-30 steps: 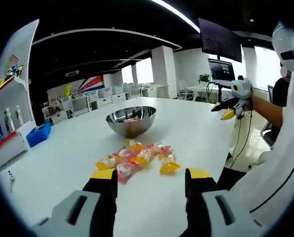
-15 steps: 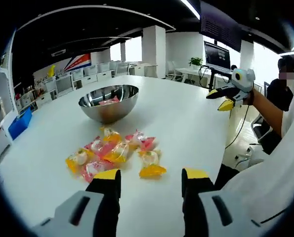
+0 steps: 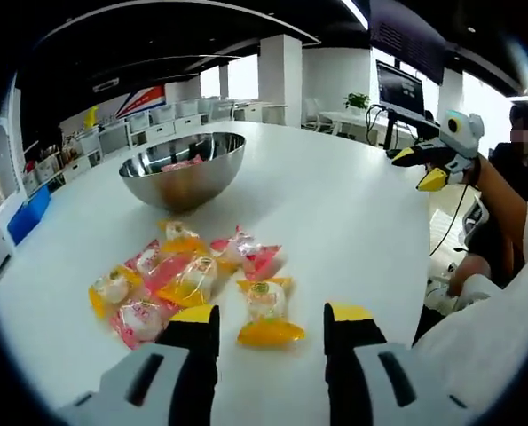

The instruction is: Pick up the marshmallows scattered on the table and place them into the bowl on the table

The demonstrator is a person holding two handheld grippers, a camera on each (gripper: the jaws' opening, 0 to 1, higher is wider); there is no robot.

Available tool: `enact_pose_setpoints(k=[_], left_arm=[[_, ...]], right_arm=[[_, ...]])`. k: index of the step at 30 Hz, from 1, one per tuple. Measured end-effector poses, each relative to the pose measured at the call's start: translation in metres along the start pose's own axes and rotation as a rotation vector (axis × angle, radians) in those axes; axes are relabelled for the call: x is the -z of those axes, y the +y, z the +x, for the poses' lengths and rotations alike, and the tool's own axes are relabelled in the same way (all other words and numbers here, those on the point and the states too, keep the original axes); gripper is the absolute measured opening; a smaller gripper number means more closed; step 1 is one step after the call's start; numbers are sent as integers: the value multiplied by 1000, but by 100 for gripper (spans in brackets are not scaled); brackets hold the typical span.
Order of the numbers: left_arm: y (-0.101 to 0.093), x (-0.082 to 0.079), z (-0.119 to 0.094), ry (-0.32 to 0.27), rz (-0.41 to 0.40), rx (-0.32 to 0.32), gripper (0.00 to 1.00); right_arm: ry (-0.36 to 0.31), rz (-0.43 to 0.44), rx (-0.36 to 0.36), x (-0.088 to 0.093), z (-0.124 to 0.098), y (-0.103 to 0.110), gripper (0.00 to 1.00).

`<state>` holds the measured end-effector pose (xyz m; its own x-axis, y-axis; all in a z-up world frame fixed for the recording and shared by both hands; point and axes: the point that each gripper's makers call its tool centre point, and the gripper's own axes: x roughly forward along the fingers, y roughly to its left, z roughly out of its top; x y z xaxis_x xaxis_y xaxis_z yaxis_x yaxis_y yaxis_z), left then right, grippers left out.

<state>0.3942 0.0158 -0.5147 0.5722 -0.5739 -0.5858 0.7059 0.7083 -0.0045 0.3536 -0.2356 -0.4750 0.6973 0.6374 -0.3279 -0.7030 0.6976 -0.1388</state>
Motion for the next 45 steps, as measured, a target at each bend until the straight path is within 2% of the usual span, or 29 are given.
enact_pose_setpoints(k=[3, 8, 11, 12, 22, 24, 28, 33, 36, 39, 42, 45], left_arm=[[-1, -1, 5, -5, -27, 0, 48], [0, 2, 13, 12, -25, -23, 43], [4, 1, 14, 5, -29, -41, 26], [5, 2, 14, 5, -28, -48, 24], [10, 3, 18, -4, -2, -74, 22], [7, -1, 17, -33, 22, -65, 22], [4, -6, 10, -57, 16, -50, 22], [11, -16, 1, -90, 21, -61, 22], [10, -22, -6, -121, 6, -43, 22], [10, -32, -16, -172, -15, -31, 22], [15, -41, -26, -213, -13, -48, 22], [24, -57, -37, -266, -9, -72, 22]], right_arm=[[-3, 7, 1, 1, 1, 0, 40], [-7, 15, 19, 2, -1, -6, 40], [-12, 16, 25, 0, -3, -7, 40], [-15, 16, 24, -1, -3, -7, 40], [-26, 20, 34, -3, -6, -10, 40], [-27, 22, 36, -3, -6, -11, 39], [-28, 23, 33, -3, -5, -10, 39], [-26, 23, 29, -4, -3, -9, 39], [-25, 18, 24, -4, -2, -9, 39], [-25, 15, 15, -6, -1, -7, 40], [-23, 16, 10, -5, -2, -7, 40], [-13, 11, 4, -5, -2, -6, 40]])
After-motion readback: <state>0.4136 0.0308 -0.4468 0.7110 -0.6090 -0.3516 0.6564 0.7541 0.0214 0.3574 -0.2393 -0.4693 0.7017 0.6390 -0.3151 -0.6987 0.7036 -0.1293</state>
